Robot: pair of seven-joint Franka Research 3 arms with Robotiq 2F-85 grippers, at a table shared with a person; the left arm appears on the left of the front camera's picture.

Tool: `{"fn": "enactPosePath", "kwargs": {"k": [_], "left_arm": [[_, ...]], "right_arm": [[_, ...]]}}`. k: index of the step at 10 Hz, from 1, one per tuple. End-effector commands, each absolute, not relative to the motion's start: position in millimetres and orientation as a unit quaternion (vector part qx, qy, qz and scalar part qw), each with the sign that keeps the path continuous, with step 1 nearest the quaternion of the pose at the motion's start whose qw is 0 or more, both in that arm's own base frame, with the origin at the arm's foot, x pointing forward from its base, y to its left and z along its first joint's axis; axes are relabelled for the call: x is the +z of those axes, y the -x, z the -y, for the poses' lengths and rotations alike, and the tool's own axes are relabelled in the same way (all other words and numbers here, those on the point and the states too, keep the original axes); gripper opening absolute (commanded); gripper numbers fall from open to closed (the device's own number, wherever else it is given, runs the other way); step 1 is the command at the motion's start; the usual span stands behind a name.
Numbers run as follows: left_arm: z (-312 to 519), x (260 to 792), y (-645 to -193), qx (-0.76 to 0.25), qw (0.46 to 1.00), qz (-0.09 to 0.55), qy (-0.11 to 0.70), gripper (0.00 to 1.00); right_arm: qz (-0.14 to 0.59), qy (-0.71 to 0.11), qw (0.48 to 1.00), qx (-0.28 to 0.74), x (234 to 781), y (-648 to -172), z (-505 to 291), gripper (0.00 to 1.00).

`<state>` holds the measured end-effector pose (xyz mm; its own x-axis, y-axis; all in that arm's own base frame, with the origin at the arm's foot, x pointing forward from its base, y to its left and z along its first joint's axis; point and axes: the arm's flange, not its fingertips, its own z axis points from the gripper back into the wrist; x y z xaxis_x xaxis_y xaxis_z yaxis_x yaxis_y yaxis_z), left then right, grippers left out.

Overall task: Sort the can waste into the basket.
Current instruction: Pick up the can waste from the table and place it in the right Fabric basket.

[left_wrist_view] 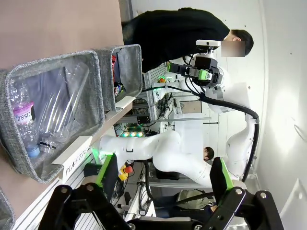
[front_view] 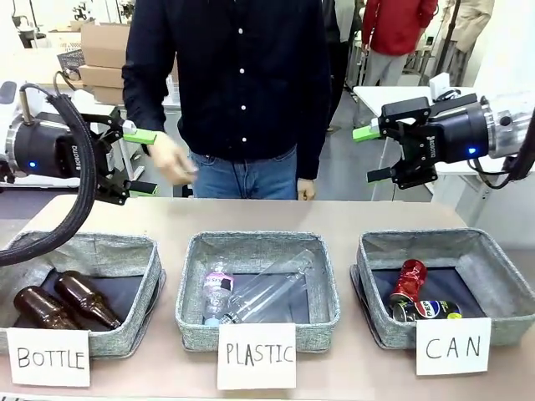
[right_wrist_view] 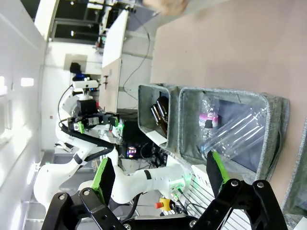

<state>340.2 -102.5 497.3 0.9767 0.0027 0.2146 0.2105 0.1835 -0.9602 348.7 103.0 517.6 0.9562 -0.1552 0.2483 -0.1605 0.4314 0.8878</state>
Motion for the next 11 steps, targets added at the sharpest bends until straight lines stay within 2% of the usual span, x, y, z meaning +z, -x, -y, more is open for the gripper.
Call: {"fn": "enactPosePath", "kwargs": {"k": [1, 11], "left_arm": [[103.1, 499.5, -338.7, -0.065, 0.757, 0.09, 0.644, 1.0], [103.1, 499.5, -338.7, -0.065, 0.757, 0.09, 0.644, 1.0]], "right_arm": [[0.154, -0.539, 0.828, 0.012, 516.7, -351.1, -101.6, 1.0], [0.154, -0.539, 0.828, 0.012, 516.7, -351.1, -101.6, 1.0]]}}
